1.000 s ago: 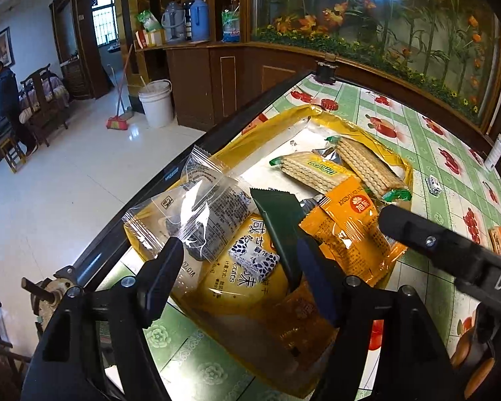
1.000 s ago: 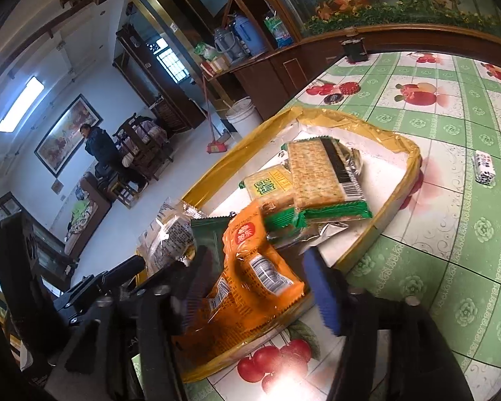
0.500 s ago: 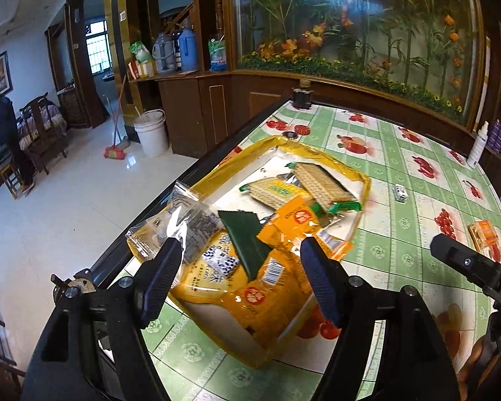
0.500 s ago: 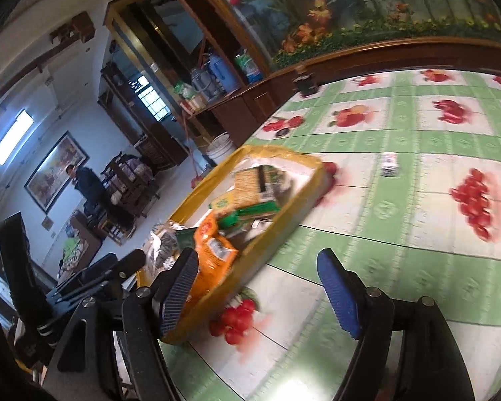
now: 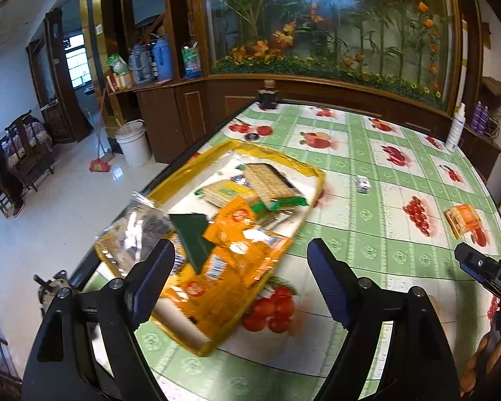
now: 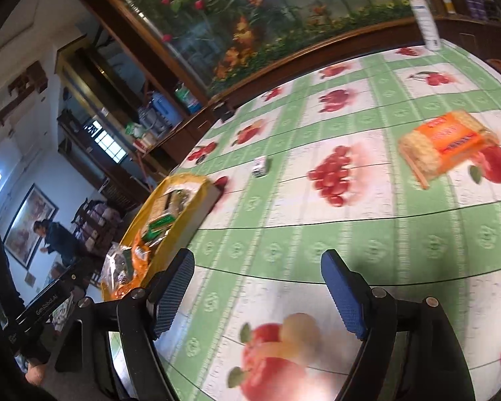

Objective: Organize snacks
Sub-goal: 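Withdraw both open tools from the tray toward the remaining snacks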

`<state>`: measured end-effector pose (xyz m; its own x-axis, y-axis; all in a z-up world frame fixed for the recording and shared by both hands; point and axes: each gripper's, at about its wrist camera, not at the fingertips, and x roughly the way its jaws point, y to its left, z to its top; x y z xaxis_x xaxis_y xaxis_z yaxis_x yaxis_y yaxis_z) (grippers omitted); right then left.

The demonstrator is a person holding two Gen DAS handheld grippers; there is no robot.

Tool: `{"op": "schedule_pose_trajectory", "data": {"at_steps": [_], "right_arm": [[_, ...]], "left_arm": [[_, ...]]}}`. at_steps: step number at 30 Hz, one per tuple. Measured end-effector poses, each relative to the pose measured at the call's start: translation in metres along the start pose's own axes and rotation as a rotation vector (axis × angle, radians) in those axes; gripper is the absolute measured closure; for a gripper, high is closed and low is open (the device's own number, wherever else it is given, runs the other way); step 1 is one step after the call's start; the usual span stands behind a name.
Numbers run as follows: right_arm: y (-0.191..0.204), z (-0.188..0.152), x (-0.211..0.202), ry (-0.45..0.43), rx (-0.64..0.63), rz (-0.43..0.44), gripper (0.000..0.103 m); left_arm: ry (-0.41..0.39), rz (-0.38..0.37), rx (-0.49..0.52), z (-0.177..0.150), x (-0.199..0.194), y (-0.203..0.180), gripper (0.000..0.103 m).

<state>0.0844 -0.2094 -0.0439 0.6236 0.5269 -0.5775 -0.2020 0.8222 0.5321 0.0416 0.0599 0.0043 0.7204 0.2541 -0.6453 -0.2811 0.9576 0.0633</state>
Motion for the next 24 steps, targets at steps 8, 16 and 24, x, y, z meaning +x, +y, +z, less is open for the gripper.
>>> {"op": "schedule_pose_trajectory", "data": {"at_steps": [8, 16, 24], "right_arm": [[-0.034, 0.006, -0.022, -0.041, 0.043, -0.053, 0.021], [-0.065, 0.011, -0.034, -0.057, 0.075, -0.130, 0.016], [-0.093, 0.036, -0.011, -0.016, 0.160, -0.143, 0.015]], "left_arm": [[0.030, -0.073, 0.095, 0.002, 0.014, -0.057, 0.021], [0.072, -0.109, 0.131, 0.007, 0.033, -0.088, 0.021], [0.138, -0.147, 0.131, 0.014, 0.059, -0.104, 0.021]]}}
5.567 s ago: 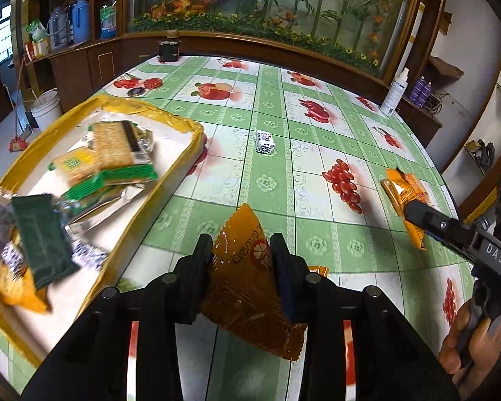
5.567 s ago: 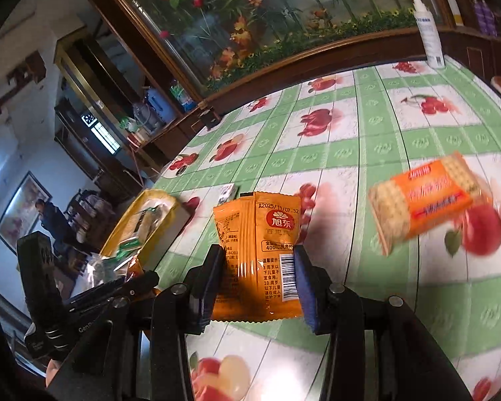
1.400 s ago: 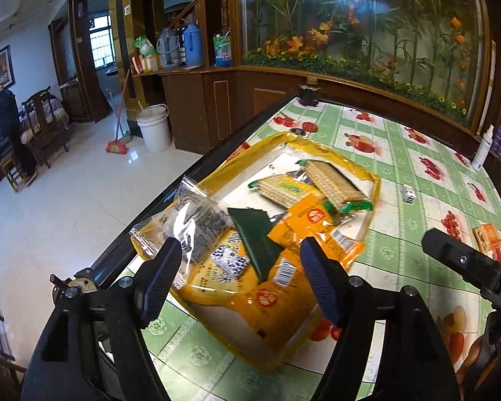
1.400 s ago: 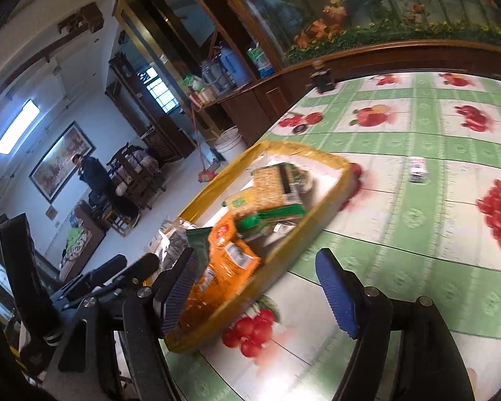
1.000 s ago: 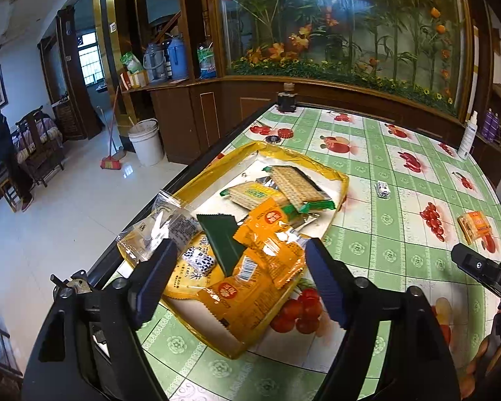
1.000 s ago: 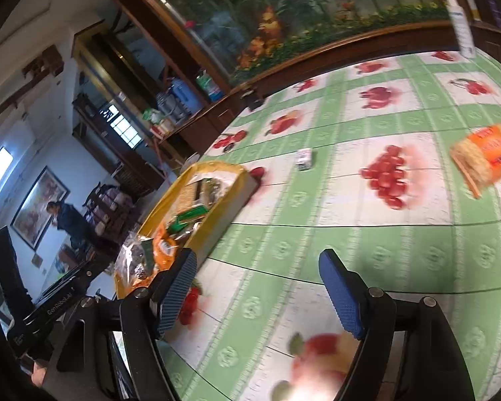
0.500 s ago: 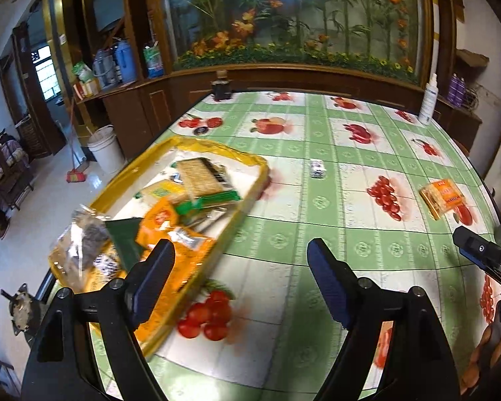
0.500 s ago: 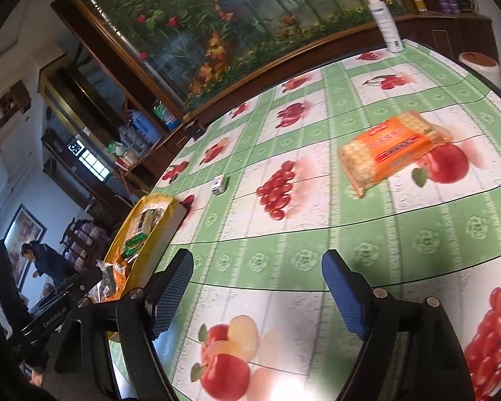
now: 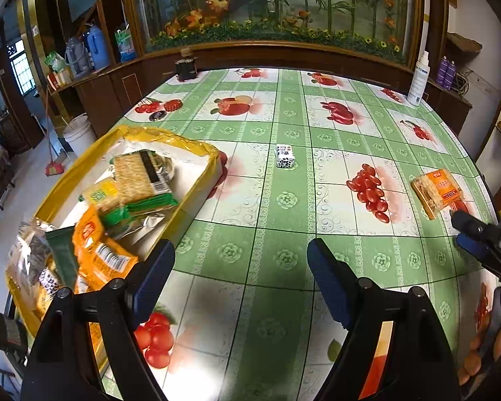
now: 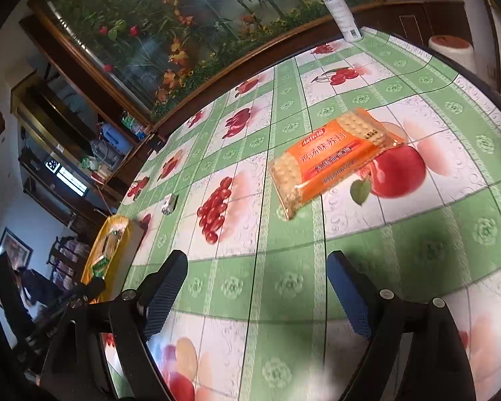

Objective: Organize snacks
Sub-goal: 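Withdraw both open tools from the tray toward the remaining snacks, then grasp the small white milk packet with the left tool while the right grasps orange crackers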

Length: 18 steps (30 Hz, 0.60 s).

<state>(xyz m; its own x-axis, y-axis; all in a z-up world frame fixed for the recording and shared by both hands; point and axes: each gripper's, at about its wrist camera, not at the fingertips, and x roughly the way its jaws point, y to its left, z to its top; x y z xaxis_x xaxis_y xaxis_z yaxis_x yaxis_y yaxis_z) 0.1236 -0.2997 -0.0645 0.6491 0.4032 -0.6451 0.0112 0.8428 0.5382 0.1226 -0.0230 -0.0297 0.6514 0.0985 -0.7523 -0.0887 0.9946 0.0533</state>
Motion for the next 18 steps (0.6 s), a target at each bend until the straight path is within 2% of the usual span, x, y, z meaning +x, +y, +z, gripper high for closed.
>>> {"op": "schedule_pose_trajectory", "data": {"at_steps": [4, 10, 12, 18], "right_arm": [[-0.008, 0.023, 0.022, 0.028, 0.061, -0.068, 0.015], [-0.010, 0.051, 0.042, -0.009, 0.095, -0.169, 0.015], [-0.007, 0.058, 0.050, -0.018, 0.080, -0.221, 0.012], [0.007, 0.072, 0.076, -0.023, -0.031, -0.382, 0.010]], "left_arm": [[0.028, -0.013, 0.001, 0.012, 0.018, -0.004, 0.021], [0.087, -0.058, -0.029, 0.040, 0.057, -0.010, 0.021], [0.099, -0.073, -0.047, 0.051, 0.071, -0.013, 0.021], [0.130, -0.058, -0.043, 0.073, 0.113, -0.029, 0.021]]}}
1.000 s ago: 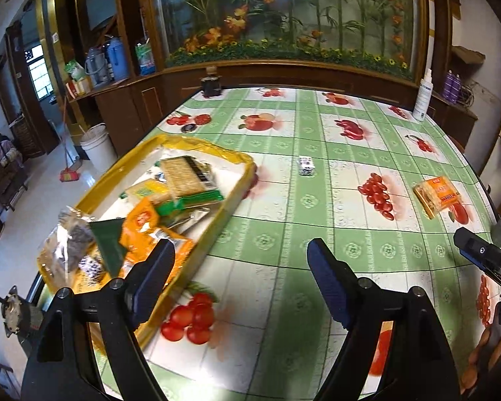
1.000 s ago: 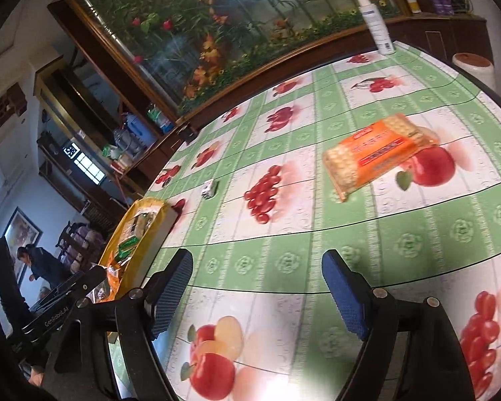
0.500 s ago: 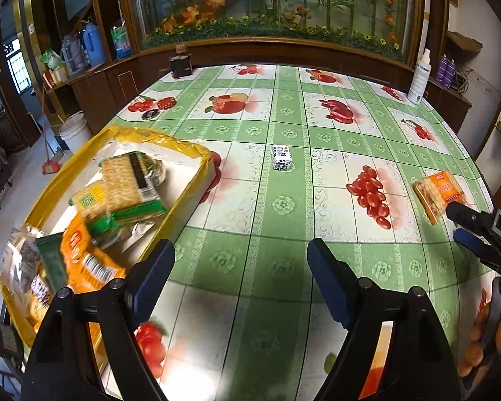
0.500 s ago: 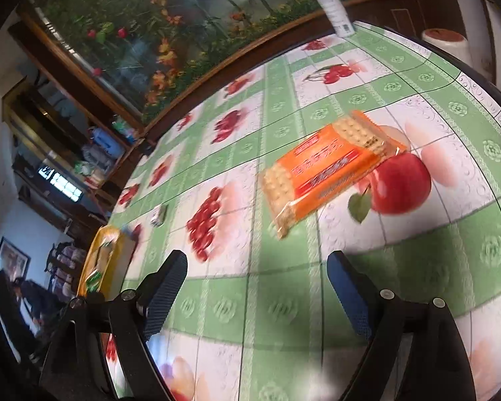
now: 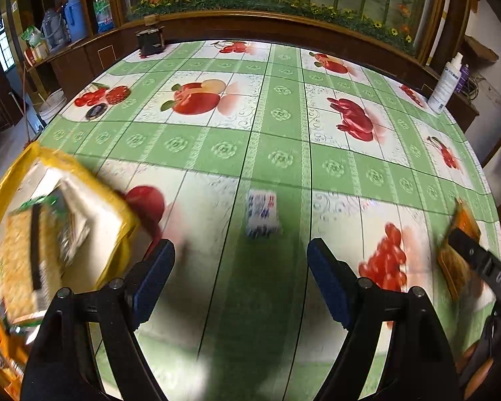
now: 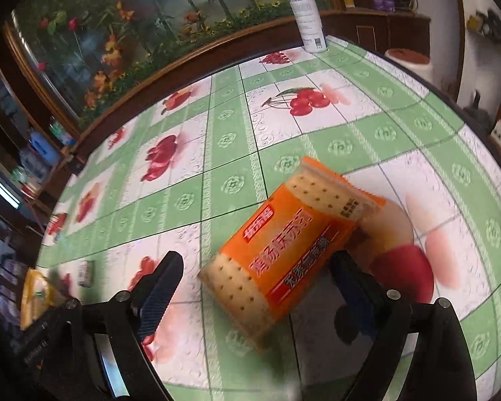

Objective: Organize snacks
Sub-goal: 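Grasp the small white milk packet with the left tool while the right grasps orange crackers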

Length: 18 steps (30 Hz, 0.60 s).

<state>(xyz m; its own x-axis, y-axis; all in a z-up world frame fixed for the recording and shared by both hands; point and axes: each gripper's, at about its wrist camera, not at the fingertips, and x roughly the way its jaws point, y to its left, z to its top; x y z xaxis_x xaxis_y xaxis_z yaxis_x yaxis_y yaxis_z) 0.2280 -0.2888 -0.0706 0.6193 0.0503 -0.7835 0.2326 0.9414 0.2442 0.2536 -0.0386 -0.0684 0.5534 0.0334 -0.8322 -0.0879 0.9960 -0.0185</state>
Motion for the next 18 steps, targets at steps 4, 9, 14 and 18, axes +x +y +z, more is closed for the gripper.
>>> {"op": "schedule_pose_trajectory", "data": {"at_steps": [4, 9, 14, 18], "right_arm": [[0.015, 0.001, 0.011, -0.008, -0.121, -0.106, 0.010], [0.024, 0.001, 0.018, 0.022, -0.214, -0.137, 0.010], [0.032, -0.002, 0.017, 0.027, -0.295, -0.117, 0.022], [0.032, -0.002, 0.014, 0.014, -0.314, -0.090, 0.042]], "left_arm": [[0.010, 0.018, 0.016, 0.010, 0.021, -0.010, 0.021], [-0.015, 0.011, 0.002, 0.020, 0.028, -0.013, 0.029], [-0.043, -0.037, 0.031, 0.018, 0.021, -0.017, 0.086], [-0.032, -0.069, 0.017, 0.010, 0.014, -0.008, 0.086]]}}
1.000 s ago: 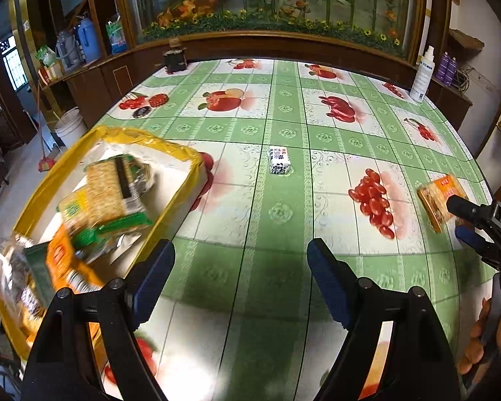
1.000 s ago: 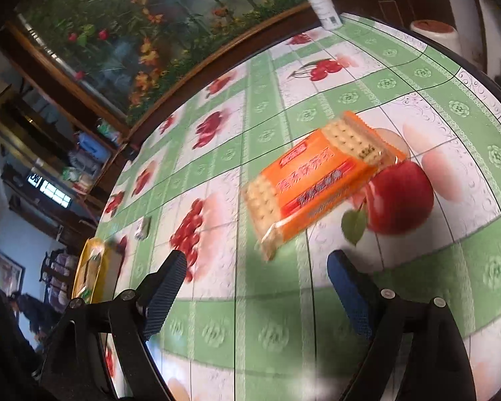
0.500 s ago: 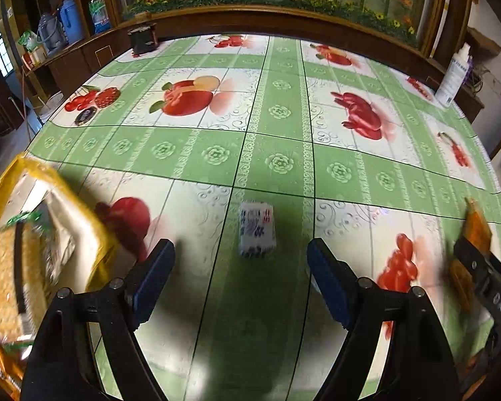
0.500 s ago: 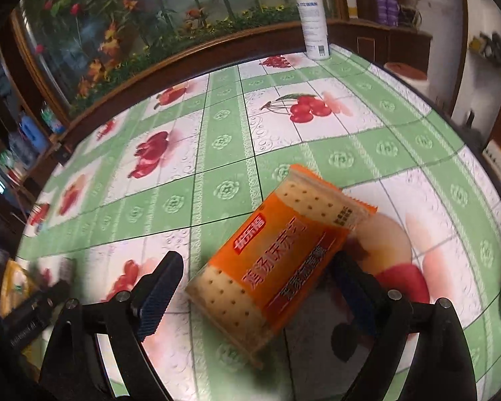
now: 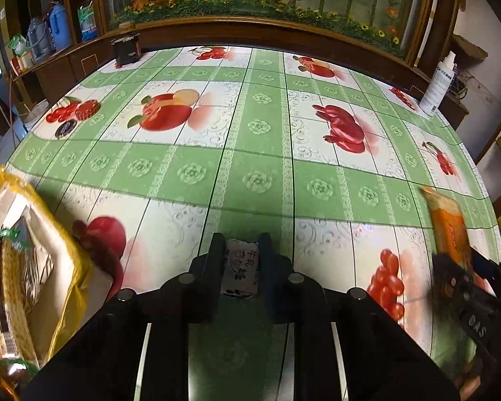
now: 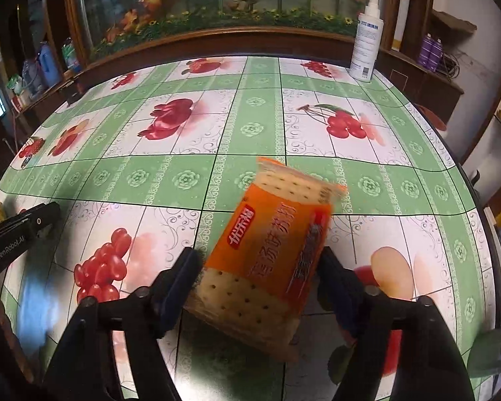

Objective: Organize snacks
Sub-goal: 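Grasp the small white milk packet with the left tool while the right grasps orange crackers, then carry the white milk packet and orange cracker packet over the tray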

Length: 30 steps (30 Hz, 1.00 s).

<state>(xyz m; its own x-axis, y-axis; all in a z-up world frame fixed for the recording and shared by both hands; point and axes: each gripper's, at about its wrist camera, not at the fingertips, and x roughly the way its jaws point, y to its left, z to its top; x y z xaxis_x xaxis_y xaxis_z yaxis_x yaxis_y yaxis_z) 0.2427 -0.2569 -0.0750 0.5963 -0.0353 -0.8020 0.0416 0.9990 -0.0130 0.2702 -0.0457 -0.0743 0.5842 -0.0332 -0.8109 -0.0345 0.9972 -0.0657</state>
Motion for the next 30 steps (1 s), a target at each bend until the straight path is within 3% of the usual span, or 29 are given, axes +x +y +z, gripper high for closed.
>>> {"op": "schedule_pose_trajectory", "data": {"at_steps": [6, 12, 16, 22, 26, 28, 29, 30], "right_arm": [[-0.008, -0.005, -0.007, -0.009, 0.013, 0.051, 0.047], [-0.016, -0.021, -0.033, -0.027, 0.078, 0.186, 0.047], [-0.014, -0.040, -0.064, -0.074, 0.103, 0.295, 0.047], [-0.024, -0.075, -0.088, -0.064, 0.230, 0.555, 0.048], [-0.019, -0.087, -0.101, -0.063, 0.252, 0.632, 0.049], [-0.013, -0.090, -0.109, -0.070, 0.252, 0.666, 0.086], [-0.011, -0.091, -0.112, -0.072, 0.256, 0.688, 0.097], [-0.008, -0.090, -0.114, -0.070, 0.256, 0.702, 0.097]], "left_arm": [[0.025, -0.058, -0.053, -0.030, -0.025, 0.021, 0.086], [-0.006, -0.070, -0.061, -0.059, -0.063, 0.037, 0.086], [-0.045, -0.057, -0.057, -0.074, -0.089, 0.044, 0.086], [-0.076, -0.037, -0.059, -0.095, -0.120, 0.056, 0.086], [-0.107, 0.007, -0.061, -0.104, -0.141, 0.065, 0.086], [-0.123, 0.028, -0.058, -0.108, -0.148, 0.068, 0.086], [-0.131, 0.036, -0.058, -0.109, -0.153, 0.070, 0.086], [-0.136, 0.040, -0.058, -0.111, -0.155, 0.071, 0.086]]}}
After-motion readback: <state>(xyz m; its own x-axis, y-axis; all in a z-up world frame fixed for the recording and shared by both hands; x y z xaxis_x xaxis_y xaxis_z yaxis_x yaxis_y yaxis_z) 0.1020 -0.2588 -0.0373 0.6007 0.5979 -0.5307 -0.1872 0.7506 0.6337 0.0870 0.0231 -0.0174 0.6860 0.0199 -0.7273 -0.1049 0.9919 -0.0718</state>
